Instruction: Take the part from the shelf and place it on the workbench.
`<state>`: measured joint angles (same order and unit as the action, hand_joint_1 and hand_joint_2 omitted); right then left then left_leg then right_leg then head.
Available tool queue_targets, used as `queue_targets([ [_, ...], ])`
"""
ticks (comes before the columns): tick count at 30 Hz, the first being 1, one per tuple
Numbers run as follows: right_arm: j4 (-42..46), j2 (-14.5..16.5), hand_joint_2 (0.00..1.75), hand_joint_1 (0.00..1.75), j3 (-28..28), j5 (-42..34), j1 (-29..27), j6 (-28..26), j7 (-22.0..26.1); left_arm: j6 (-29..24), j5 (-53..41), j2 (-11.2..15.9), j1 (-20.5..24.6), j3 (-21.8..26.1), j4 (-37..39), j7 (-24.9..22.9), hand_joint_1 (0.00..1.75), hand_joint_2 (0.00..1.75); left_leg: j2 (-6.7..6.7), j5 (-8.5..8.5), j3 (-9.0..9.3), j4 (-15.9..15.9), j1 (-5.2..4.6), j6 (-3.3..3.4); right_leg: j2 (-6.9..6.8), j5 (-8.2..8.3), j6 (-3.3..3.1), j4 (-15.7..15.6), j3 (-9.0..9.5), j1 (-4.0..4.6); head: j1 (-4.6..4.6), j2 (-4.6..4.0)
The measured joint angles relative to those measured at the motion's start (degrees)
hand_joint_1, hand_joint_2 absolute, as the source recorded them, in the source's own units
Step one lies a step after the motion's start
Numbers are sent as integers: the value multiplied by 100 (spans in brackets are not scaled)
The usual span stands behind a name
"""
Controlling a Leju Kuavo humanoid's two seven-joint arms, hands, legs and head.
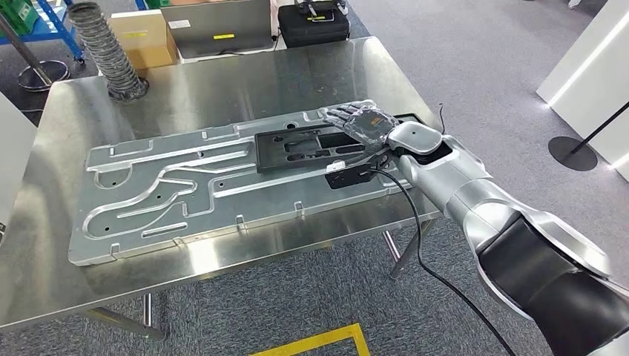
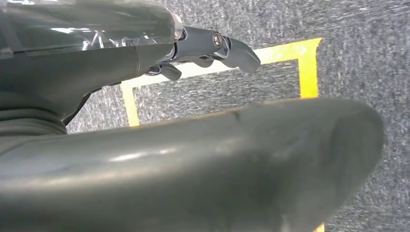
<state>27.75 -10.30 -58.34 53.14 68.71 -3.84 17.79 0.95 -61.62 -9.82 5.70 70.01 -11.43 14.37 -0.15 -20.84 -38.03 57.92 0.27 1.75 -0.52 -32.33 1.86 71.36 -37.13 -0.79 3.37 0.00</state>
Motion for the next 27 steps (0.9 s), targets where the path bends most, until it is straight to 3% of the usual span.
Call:
queue_targets([
  [2, -7, 22, 0, 0, 7, 1, 26, 20, -8, 7, -10, -9, 4, 0, 3, -3, 0, 0, -6, 79, -94, 31, -10, -31, -3, 209, -45, -825, 552, 18, 1, 0],
  [3, -9, 32, 0, 0, 12, 4, 39, 31, -10, 10, -12, -17, 5, 0, 5, -4, 0, 0, -8, 121, -121, 32, -16, -58, -3, 253, -65, -1118, 730, 35, 0, 0],
  [4, -13, 40, 0, 0, 16, 7, 53, 45, -13, 13, -14, -24, 6, 0, 8, -5, 0, 0, -10, 169, -139, 24, -17, -90, -2, 253, -83, -1282, 810, 53, 0, 0],
  [7, -26, 49, 0, 0, 20, 22, 68, 71, -21, 26, -19, -38, 0, -1, 19, -6, 0, 0, -24, 266, -173, -28, -18, -196, -13, 389, -169, -1374, 734, 56, -2, 0],
  [8, -27, 49, 0, 0, 19, 28, 72, 71, -23, 30, -20, -39, -3, -1, 20, -5, 0, 0, -29, 149, -217, 45, -17, -227, -26, 462, -214, -1399, 687, 40, -2, 0],
  [9, -29, 48, 0, 0, 19, 32, 76, 71, -25, 31, -21, -39, -4, -1, 20, -4, 0, 0, -32, -89, -294, 249, -14, -257, -40, 544, -250, -1423, 623, 21, -2, 0],
  [11, -34, 17, 0, 0, 17, 34, 83, 69, -27, 34, -22, -38, 0, -2, 21, -2, 0, 0, -25, -710, -489, 974, 9, -304, -58, 689, -285, -1427, 460, 17, -2, 0],
  [12, -37, -10, 0, 0, 16, 34, 81, 69, -28, 36, -24, -38, 3, -2, 21, -1, 0, 0, -24, -914, -559, 1363, 18, -325, -63, 761, -281, -1423, 366, 18, -2, 0],
  [13, -39, -42, 0, 0, 15, 35, 76, 69, -28, 37, -24, -38, 5, -2, 21, 1, 0, 0, -23, -972, -564, 1626, 29, -342, -68, 830, -273, -1419, 275, 17, -2, 0],
  [14, -39, -66, 0, 0, 13, 36, 71, 69, -28, 38, -25, -38, 8, -1, 21, 1, 0, 0, -23, -906, -483, 1714, 39, -355, -70, 896, -259, -1412, 182, 14, -1, 0],
  [15, -40, -84, 0, 0, 12, 36, 67, 69, -28, 39, -25, -38, 13, -1, 21, 2, 0, 0, -22, -767, -296, 1585, 48, -362, -70, 959, -240, -1401, 95, 9, -1, 0],
  [17, -41, -99, 0, 0, 13, 38, 66, 69, -30, 41, -28, -38, 36, 0, 21, 4, 0, 0, -27, -620, 329, 828, 56, -354, -63, 1066, -186, -1363, -52, 5, -1, 0],
  [19, -43, -106, 0, 0, 17, 42, 69, 68, -42, 44, -33, -39, 62, -1, 21, 7, 0, 0, -47, -720, 787, 148, 43, -289, -60, 1155, -114, -1339, -119, 8, -1, 0],
  [20, -44, -109, 0, 0, 18, 44, 71, 69, -48, 45, -36, -39, 68, -1, 21, 9, 0, 0, -56, -772, 853, 7, 28, -246, -62, 1201, -74, -1344, -129, 8, -1, 0],
  [22, -51, -109, 0, 0, 18, 45, 70, 71, -54, 45, -38, -43, 69, -1, 23, 10, 0, 0, -47, -690, 793, -29, 21, -146, -61, 1264, 4, -1362, -147, -9, -2, 0],
  [23, -57, -102, 0, 0, 18, 47, 69, 74, -55, 45, -39, -44, 74, 0, 24, 8, 0, 0, -34, -622, 748, -38, 22, -94, -50, 1177, 34, -1302, -191, -17, -2, 0],
  [24, -65, -91, 0, 0, 19, 49, 68, 77, -57, 45, -40, -46, 82, 0, 25, 7, 0, 0, -22, -542, 687, -56, 26, -47, -36, 984, 56, -1140, -263, -24, -2, 0],
  [27, -93, -37, 0, 0, 19, 64, 66, 84, -79, 45, -56, -47, 94, -1, 26, 2, 0, 0, -7, -320, 430, -55, 6, 15, -12, 165, 86, -58, -552, -33, -2, 0],
])
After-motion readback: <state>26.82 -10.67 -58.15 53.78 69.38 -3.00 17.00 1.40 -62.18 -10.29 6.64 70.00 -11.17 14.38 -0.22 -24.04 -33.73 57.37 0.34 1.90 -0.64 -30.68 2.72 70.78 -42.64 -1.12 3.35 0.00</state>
